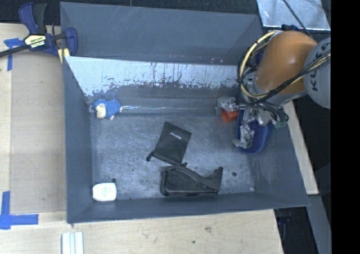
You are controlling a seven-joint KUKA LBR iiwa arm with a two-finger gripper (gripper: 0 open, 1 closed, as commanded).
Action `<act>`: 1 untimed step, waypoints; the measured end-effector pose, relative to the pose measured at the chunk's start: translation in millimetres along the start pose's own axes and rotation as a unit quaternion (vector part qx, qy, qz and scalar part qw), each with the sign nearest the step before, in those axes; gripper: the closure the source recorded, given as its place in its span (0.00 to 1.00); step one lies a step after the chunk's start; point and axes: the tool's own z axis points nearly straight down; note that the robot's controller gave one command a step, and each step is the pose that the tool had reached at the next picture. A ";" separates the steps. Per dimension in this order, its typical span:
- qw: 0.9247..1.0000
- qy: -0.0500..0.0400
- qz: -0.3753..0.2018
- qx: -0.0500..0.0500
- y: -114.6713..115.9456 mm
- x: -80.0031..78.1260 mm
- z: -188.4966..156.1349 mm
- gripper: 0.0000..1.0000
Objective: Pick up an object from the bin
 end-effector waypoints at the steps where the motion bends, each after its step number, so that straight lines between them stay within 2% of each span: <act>1: 0.997 -0.005 0.072 -0.002 -23.0 13.1 -49.6 0.00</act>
Offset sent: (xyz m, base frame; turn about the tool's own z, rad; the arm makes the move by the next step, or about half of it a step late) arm -0.0086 -0.0303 0.0458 0.1471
